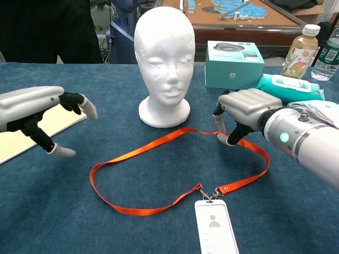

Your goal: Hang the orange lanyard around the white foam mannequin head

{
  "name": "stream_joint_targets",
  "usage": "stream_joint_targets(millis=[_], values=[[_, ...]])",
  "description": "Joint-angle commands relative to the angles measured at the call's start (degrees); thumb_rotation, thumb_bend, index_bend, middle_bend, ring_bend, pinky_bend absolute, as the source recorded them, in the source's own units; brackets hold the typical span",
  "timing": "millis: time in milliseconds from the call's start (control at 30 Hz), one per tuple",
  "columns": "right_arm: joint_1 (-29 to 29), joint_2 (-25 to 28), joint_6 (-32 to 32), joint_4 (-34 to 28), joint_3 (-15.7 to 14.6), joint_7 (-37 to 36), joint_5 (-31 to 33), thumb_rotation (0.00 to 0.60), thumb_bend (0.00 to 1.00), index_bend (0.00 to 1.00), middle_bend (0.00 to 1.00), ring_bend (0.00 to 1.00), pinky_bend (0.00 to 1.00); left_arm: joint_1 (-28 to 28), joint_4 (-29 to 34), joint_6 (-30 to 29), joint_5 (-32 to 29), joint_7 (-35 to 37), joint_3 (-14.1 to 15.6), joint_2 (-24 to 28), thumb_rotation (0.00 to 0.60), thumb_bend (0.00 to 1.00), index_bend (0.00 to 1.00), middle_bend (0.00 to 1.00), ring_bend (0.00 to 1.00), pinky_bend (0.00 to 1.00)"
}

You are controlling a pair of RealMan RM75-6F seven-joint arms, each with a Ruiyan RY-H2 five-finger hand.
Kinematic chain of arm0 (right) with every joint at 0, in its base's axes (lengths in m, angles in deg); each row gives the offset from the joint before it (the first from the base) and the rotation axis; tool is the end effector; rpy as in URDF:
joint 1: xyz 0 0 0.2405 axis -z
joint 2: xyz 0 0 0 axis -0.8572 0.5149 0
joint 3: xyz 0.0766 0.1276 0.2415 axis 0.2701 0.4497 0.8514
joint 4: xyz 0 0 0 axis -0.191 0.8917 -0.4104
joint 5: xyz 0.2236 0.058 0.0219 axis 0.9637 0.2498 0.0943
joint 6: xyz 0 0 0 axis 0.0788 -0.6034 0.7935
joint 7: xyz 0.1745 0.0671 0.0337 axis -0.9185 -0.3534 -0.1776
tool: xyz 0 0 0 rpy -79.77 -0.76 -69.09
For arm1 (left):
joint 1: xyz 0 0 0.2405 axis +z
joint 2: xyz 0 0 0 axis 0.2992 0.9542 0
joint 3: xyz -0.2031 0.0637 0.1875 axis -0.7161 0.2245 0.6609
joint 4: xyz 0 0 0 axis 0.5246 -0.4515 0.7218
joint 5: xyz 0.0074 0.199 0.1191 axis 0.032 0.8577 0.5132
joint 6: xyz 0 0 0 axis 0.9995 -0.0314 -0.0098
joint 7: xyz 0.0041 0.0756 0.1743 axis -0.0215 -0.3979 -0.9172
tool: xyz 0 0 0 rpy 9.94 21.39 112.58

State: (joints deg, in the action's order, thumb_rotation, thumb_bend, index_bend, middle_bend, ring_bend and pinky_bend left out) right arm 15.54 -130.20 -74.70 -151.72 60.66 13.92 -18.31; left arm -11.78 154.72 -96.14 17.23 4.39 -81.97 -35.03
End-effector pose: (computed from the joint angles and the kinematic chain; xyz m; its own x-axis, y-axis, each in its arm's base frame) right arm -0.1444 -0.3767 -0.0976 0.6426 -0.2363 0.7288 -0.7632 -0.2820 0.5814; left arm -0.1868 0.3371 -0.0282 0.3758 0.2618 0.8889 0.8925 -0.3604 -0.2712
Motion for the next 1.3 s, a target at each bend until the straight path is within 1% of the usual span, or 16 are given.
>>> stream_joint_targets(millis=[33,433,900,1167,1300], values=[[-0.04,0.1,-0.08,-0.08,-0.02,0.03,0.03,0.6,0.51,0.61,0.28,0.06,0.05,-0.87,-0.79,0.6,-0.77,-1.25,0.01,-0.92,0.6,0.11,0.31,0.2,0.23,0.19],[-0.09,0.15,-0.1,0.07,-0.36,-0.06,0.5,0.6,0.51,0.62,0.28,0.06,0.05,-3.06,-3.51,2.03,-3.55,-4.32,0.97,-4.87,0.6,0.11,0.31,0.2,0.23,0.19],[-0.24,0.34,-0.09,0.11,-0.41,-0.02,1.03,0.6,0.51,0.62,0.28,0.06,0.05,-6.17,-5.96,2.93,-7.55,-6.7,-0.61,-9.42,0.6,0.11,0.31,0.2,0.23,0.19],[-0.26,0.46,-0.09,0.1,-0.54,-0.27,0.96,0.6,0.51,0.62,0.28,0.06,0.05,-7.92,-10.07,3.44,-11.36,-8.37,-1.8,-12.7,0.6,0.11,0.33,0.2,0.23,0.19],[-0.26,0.51,-0.06,0.1,-0.53,-0.39,1.06,0.6,0.51,0.62,0.28,0.06,0.05,-8.09,-11.62,3.1,-12.17,-8.5,-1.66,-13.64,0.6,0.11,0.34,0.2,0.23,0.19]])
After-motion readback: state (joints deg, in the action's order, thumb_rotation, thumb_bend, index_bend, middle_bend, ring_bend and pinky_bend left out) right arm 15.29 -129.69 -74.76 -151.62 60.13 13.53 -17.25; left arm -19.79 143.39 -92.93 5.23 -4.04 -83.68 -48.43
